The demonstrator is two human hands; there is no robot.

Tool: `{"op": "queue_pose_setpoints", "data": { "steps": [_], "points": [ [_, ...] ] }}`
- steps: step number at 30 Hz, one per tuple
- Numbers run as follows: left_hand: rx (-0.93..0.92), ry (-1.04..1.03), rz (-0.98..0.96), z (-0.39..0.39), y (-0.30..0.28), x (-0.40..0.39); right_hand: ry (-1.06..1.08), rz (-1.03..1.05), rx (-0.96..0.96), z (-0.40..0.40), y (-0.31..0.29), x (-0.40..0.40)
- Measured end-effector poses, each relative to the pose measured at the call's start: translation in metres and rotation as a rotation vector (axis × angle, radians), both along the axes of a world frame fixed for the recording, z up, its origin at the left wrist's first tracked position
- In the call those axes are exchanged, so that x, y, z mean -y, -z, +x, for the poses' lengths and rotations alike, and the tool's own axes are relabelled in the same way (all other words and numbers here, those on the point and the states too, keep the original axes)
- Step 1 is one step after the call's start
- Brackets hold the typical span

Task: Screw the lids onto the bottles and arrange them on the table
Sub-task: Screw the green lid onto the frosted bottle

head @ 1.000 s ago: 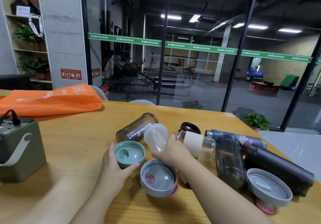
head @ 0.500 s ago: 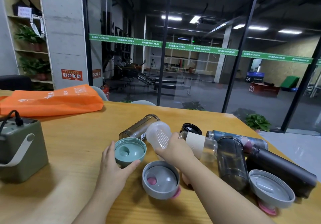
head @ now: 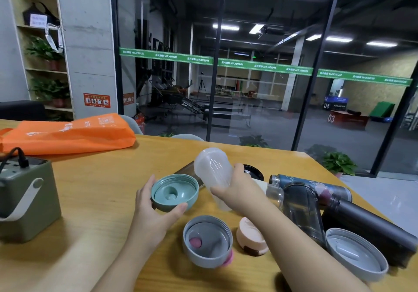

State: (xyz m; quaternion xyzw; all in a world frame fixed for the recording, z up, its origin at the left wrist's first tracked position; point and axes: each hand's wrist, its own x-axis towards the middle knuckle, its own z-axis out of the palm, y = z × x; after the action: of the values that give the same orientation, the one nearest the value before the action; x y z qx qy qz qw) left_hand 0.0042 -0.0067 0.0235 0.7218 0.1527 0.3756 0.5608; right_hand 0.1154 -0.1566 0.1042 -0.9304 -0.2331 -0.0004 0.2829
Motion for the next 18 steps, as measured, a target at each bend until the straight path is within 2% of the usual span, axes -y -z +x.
{"op": "queue_pose_setpoints", "data": {
  "steps": [4,11,15,18],
  "points": [
    [0.031,0.076,-0.046,0.008,-0.010,-0.002,-0.015,0.076,-0.022,0.009,-0.015,0.016],
    [0.169,0.254,-0.146,0.032,-0.035,-0.005,-0.055,0.290,-0.225,0.043,-0.038,0.053],
    [0.161,0.382,-0.240,0.050,-0.054,-0.006,-0.116,0.438,-0.390,0.057,-0.053,0.073],
    [0.161,0.411,-0.309,0.070,-0.070,-0.005,-0.153,0.484,-0.436,0.067,-0.060,0.084]
  ]
}}
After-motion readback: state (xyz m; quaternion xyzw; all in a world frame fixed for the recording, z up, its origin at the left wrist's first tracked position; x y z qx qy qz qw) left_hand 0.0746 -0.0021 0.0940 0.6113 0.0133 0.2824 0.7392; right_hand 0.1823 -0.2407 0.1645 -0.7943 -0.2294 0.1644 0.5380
